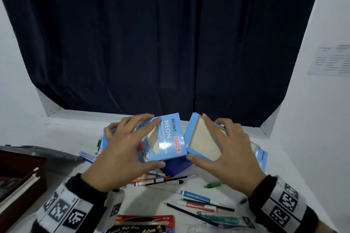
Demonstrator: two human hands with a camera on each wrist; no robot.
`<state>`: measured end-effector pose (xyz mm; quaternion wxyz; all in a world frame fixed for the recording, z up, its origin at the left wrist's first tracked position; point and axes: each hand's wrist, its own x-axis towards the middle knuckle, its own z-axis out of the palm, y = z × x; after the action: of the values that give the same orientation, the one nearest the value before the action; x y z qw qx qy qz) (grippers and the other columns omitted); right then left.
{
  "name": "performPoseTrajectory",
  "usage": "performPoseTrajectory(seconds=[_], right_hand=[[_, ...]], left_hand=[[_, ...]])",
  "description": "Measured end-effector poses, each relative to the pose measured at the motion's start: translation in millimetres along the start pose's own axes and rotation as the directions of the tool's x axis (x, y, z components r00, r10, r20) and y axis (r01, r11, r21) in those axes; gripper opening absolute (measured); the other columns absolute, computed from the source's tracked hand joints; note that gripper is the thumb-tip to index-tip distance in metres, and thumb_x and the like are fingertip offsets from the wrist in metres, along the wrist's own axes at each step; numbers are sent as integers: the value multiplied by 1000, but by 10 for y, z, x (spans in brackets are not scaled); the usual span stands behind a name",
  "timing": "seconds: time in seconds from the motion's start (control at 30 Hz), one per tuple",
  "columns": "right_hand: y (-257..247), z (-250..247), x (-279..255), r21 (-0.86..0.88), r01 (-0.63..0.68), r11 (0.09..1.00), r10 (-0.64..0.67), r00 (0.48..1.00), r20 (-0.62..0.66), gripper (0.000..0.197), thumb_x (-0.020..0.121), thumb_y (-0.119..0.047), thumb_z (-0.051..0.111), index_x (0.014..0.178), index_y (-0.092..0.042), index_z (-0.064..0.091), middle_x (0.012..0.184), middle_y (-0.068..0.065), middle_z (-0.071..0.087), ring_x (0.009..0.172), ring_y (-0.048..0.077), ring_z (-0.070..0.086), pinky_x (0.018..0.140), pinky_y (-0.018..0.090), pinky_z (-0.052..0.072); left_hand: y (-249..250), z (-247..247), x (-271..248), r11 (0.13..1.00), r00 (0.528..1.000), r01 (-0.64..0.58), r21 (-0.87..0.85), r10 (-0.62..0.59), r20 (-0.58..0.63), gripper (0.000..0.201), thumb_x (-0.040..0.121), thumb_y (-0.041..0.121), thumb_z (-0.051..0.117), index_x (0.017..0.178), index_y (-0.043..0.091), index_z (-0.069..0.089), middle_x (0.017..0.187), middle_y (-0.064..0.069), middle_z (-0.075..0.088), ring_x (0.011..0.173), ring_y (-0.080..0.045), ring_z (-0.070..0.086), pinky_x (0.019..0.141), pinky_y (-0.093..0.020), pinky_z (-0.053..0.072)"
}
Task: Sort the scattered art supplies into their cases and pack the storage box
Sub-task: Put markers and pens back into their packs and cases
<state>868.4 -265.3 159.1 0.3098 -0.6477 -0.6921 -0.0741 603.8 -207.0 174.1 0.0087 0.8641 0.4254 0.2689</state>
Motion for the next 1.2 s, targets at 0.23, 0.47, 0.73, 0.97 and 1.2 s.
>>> performPoseTrajectory(seconds=[0.23,0.47,0.73,0.97,1.2], right_hand=[[-18,-92,-68,-193,145,970,-121,984,134,99,71,-89,41,153,-38,21,143,-10,36,126,18,35,105,45,31],[77,-125,-101,-213,221,952,-175,960,218,97,71,-72,55,152,-33,20,141,-10,37,125,18,38,102,39,32],[119,-181,-157,-201,205,958,-160,963,217,98,73,-74,55,154,-38,12,145,-9,33,130,18,35,106,40,31],[88,-208,-232,-191,204,960,-149,952,268,95,74,-64,53,151,-52,0,149,-5,24,133,20,26,109,44,27],[93,-199,-266,-205,207,957,-147,951,272,94,75,-67,49,152,-47,0,151,-5,26,134,20,28,112,48,27]], left_hand=[[54,35,-33,997,996,-74,27,73,43,98,61,83,57,148,44,33,150,23,31,138,-5,26,111,-39,13],[42,99,-33,996,994,-85,0,85,68,100,58,84,58,148,45,34,146,26,30,136,-1,25,113,-41,14],[22,151,-39,987,994,-87,-134,95,53,100,57,78,71,146,49,36,143,35,25,131,7,28,112,-24,4],[46,134,-61,988,994,-77,-132,86,61,100,56,78,72,145,48,39,143,35,27,122,11,33,111,-27,6],[104,126,-119,991,992,-92,-97,100,82,99,58,80,65,147,47,36,144,35,26,127,9,29,112,-29,5]])
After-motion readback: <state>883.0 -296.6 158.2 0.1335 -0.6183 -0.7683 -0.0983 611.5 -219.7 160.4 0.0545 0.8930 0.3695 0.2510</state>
